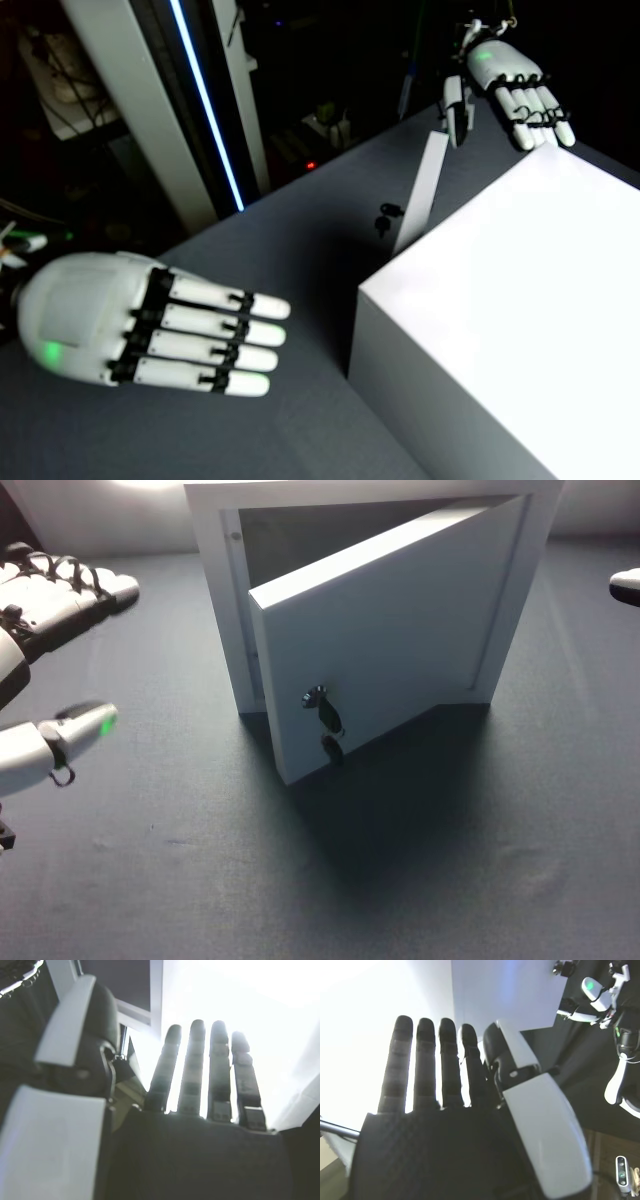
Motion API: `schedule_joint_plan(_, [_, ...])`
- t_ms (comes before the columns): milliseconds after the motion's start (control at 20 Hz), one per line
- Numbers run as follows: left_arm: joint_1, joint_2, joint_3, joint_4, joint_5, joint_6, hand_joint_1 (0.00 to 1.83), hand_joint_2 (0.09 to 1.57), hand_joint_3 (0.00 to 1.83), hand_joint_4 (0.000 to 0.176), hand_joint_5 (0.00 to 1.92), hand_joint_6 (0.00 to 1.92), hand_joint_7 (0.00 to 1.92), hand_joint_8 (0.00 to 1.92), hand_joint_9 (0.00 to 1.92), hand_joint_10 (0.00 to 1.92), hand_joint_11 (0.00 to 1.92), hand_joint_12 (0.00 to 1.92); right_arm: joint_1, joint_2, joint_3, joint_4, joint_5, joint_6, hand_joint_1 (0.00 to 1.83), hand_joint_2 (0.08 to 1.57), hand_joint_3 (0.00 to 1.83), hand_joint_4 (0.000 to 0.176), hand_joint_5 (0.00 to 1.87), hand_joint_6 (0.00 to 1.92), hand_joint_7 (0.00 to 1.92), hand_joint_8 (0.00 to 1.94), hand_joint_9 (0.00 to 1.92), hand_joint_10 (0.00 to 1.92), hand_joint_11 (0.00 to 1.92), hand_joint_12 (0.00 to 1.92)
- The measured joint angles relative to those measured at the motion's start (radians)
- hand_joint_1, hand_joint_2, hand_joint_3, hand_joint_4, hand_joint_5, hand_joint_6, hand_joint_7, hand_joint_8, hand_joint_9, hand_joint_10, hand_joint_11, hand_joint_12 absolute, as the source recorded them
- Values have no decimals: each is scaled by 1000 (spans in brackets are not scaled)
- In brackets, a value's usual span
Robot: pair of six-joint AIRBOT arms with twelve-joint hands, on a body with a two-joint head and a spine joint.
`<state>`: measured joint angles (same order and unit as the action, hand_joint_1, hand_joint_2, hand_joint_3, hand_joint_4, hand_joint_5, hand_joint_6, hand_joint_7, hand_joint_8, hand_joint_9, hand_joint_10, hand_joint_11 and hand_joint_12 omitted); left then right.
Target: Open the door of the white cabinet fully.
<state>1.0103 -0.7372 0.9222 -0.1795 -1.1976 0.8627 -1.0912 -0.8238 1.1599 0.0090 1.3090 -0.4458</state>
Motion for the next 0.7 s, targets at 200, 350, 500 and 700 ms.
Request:
schedule_joint_plan(200, [-10,-4,0,32,4,-27,377,1403,0,0,243,0,224,0,232,5,86,589,0,-1,0,-1,0,1,464,1401,3,0,261,2,279,5,271,3,268,37])
schedule_joint_plan(350, [-32,-21,0,98,11,-52,354,1424,7,0,245,3,231,1,237,3,50,603,0,-5,0,-2,-1,1,481,1401,1,0,265,2,272,0,251,0,248,22])
schedule_joint_plan(500, [-51,-31,9,121,45,-69,377,1449,4,0,227,1,228,2,247,2,76,607,0,-6,3,-1,-2,1,470,1402,0,0,265,1,269,1,252,3,256,21])
schedule_joint_plan(700, [-110,-63,29,167,87,-97,365,1457,0,0,195,0,181,0,242,0,114,571,0,-12,6,-1,-3,3,464,1406,2,0,260,1,271,1,252,2,247,13])
